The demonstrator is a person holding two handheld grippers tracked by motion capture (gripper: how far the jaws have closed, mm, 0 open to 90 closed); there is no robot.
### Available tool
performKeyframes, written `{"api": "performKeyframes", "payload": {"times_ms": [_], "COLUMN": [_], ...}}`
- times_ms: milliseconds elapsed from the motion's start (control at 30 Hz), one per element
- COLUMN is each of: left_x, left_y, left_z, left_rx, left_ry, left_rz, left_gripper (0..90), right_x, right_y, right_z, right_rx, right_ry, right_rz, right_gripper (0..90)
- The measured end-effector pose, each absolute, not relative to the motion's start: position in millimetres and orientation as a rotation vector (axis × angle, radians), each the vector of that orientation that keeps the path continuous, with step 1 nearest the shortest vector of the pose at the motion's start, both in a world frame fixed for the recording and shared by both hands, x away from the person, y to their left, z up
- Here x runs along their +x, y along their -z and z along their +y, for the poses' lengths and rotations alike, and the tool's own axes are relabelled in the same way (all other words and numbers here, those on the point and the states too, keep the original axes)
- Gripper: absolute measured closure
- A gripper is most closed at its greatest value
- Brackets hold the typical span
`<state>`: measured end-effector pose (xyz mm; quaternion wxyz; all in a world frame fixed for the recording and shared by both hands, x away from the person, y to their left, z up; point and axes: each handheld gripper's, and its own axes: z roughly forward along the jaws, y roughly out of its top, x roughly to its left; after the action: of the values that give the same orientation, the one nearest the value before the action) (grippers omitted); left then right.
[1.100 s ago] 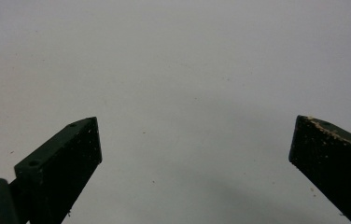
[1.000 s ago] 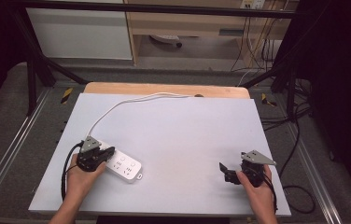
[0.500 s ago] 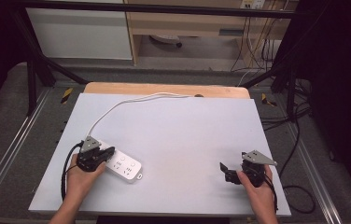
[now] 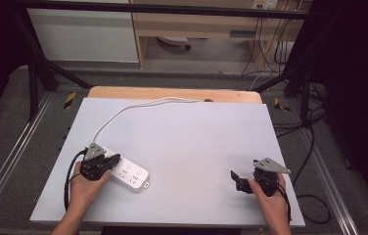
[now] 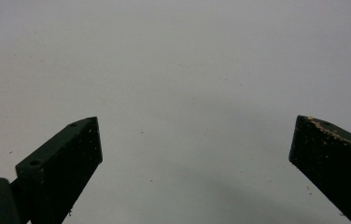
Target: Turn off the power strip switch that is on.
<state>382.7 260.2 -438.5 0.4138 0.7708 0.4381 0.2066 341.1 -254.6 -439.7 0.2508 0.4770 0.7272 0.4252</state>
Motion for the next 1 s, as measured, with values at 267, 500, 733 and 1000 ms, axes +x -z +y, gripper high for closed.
{"api": "performKeyframes", "payload": {"times_ms": [267,500,733,1000], "left_x": [382.4,382.0,382.1,382.1], "left_y": [438.7,439.2,439.7,439.7], "left_z": [260.5,260.8,261.3,262.3], "left_rx": [1.937,1.933,1.925,1.923], "left_ry": [-0.527,-0.522,-0.517,-0.515], "left_rz": [1.099,1.097,1.097,1.098], "left_gripper": [90.0,90.0,90.0,90.0], "right_x": [341.5,341.5,341.7,341.8], "right_y": [440.2,440.4,440.6,440.8], "right_z": [-254.4,-254.6,-254.4,-254.6], "right_rx": [1.295,1.295,1.293,1.296], "right_ry": [-1.155,-1.152,-1.151,-1.150], "right_rz": [1.980,1.980,1.983,1.984], "right_gripper": [3.1,3.1,3.1,3.1]}}
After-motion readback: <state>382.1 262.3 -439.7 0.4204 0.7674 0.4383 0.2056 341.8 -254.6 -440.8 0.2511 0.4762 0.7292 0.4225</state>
